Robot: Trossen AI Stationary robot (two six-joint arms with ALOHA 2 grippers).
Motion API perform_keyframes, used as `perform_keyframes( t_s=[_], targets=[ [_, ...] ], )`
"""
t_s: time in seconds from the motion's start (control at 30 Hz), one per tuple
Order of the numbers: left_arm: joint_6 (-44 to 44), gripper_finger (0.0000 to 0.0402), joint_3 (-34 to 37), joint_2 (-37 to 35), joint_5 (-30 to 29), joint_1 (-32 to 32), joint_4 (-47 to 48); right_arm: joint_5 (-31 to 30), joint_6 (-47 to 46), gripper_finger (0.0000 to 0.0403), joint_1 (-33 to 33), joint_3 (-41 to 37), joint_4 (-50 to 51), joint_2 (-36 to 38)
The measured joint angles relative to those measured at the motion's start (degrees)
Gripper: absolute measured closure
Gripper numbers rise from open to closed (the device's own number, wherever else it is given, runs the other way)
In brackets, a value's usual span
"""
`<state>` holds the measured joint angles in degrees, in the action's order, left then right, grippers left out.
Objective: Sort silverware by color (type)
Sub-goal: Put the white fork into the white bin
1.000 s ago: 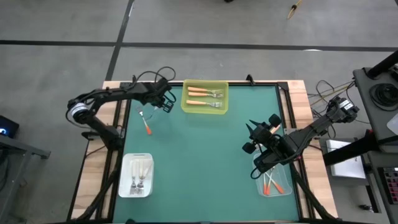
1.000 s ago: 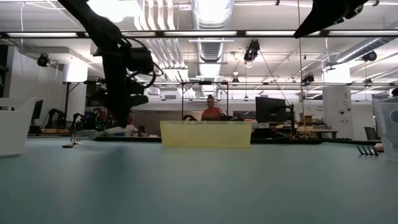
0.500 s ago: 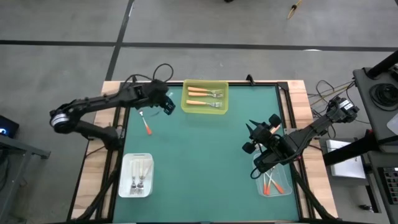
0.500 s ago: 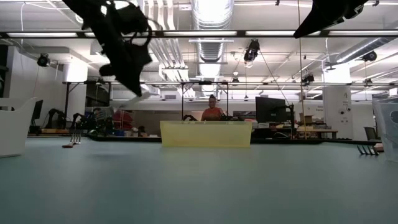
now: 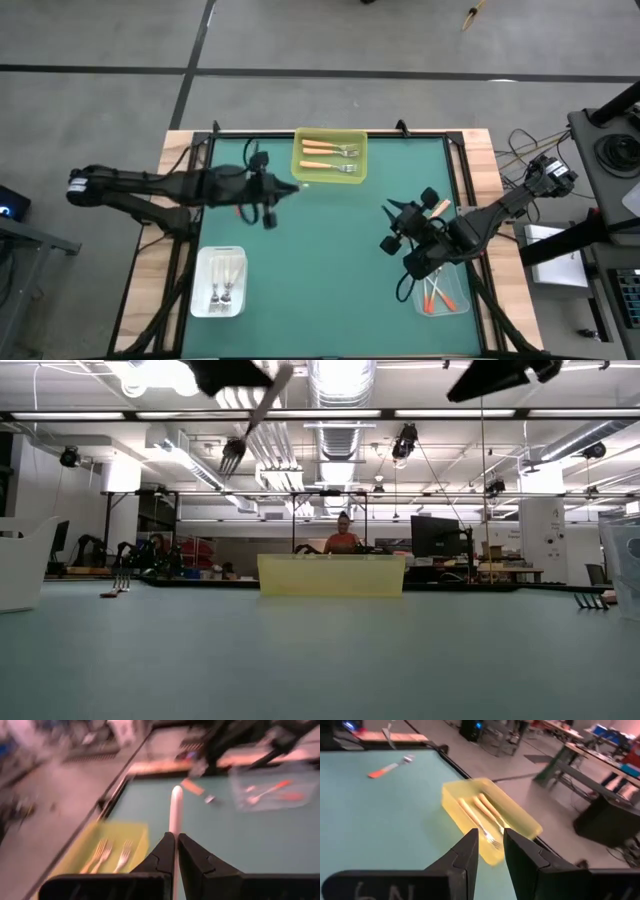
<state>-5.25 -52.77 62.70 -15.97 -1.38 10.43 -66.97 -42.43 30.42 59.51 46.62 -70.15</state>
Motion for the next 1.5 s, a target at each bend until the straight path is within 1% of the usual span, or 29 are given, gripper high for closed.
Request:
perform_keyframes(
  t_s=[0.1,0.3,0.47,0.6,0.7,0.83,0.93,1.03,1.17,1.33,1.5],
  targets=[
    [-3.8,0.0401,0.0,-0.29,0.0,-5.28,-3.37,2.13,9.05,0.0321,-0.66,0.0,-9.59,-0.02],
    [-8.79,0.0401,0.02,0.1,0.32,-13.3,-9.4,11.89,27.46,0.0321,-2.5,-1.05,-31.96,-2.4],
    [-10.88,0.0401,0.09,0.36,0.58,-16.93,-12.69,23.07,42.11,0.0321,-4.62,-1.77,-52.18,-6.85],
    [-10.84,0.0401,0.09,0.38,0.51,-17.84,-13.87,29.76,49.46,0.0312,-6.34,-1.77,-65.96,-10.6],
    [-10.22,0.0401,0.09,0.6,0.64,-18.41,-14.93,31.89,51.36,0.0291,-7.68,-1.77,-71.75,-12.48],
    [-8.76,0.0401,0.09,0.96,0.66,-18.45,-15.36,33.37,53.44,0.025,-9.72,-1.77,-76.9,-13.83],
    [-8.31,0.0401,0.09,0.98,0.43,-18.45,-16.12,38.85,54.97,0.0224,-11.42,-1.77,-80.27,-15.08],
    [-8.23,0.0401,0.09,0.98,0.04,-18.45,-17.26,43.17,54.92,0.0209,-13.09,-1.77,-83.13,-16.2],
    [-8.58,0.0401,0.09,0.98,-0.08,-18.4,-18.7,44.36,54.94,0.0205,-15.12,-1.77,-86.88,-17.63],
    [-8.71,0.0401,0.09,0.98,-1.2,-18.34,-19.73,50.52,54.42,0.0205,-17.07,-1.77,-92.15,-19.98],
    [-8.79,0.0401,0.09,0.98,-1.53,-18.31,-20.45,51.9,54.29,0.021,-18.52,-0.2,-93.25,-21.75]
  ],
)
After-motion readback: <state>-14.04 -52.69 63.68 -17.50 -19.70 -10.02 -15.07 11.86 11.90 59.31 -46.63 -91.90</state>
